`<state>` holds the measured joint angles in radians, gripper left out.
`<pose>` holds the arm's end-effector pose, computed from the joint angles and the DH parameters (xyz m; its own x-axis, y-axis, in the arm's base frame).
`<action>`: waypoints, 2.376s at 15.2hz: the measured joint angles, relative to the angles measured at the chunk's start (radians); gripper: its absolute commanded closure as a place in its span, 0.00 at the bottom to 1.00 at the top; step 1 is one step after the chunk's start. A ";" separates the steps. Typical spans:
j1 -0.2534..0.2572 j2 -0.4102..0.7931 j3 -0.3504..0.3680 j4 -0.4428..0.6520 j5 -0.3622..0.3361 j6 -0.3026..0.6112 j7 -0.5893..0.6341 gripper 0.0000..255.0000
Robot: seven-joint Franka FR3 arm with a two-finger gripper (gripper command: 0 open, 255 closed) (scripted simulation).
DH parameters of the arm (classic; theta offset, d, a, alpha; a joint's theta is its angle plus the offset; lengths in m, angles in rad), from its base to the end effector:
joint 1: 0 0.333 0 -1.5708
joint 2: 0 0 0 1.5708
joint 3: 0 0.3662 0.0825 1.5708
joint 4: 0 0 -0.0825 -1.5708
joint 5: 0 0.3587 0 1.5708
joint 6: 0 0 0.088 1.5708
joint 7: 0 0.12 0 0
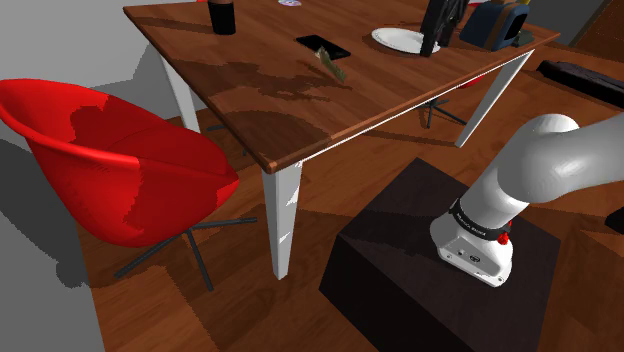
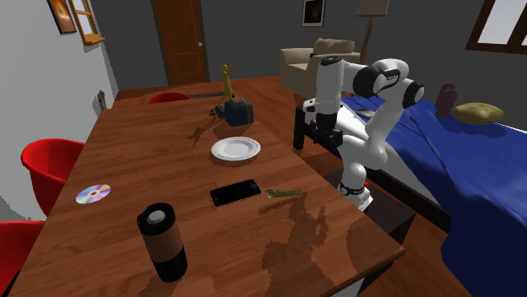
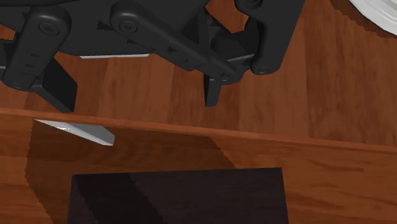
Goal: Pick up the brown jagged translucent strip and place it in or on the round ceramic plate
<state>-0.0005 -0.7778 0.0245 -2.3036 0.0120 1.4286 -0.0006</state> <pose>0.2323 0.0105 0.6223 0.9951 0.0175 -0.0972 0.0181 -0.9998 0.0051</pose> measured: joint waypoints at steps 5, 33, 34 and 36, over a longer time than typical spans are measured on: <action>-0.003 0.091 0.013 0.022 0.021 0.085 0.033 0.00; -0.010 0.593 0.065 0.207 0.083 0.491 0.174 0.00; -0.010 0.593 0.065 0.207 0.083 0.491 0.174 1.00; -0.010 0.593 0.065 0.207 0.083 0.491 0.174 1.00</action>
<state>-0.0104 -0.1850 0.0896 -2.0967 0.0954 1.9200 0.1736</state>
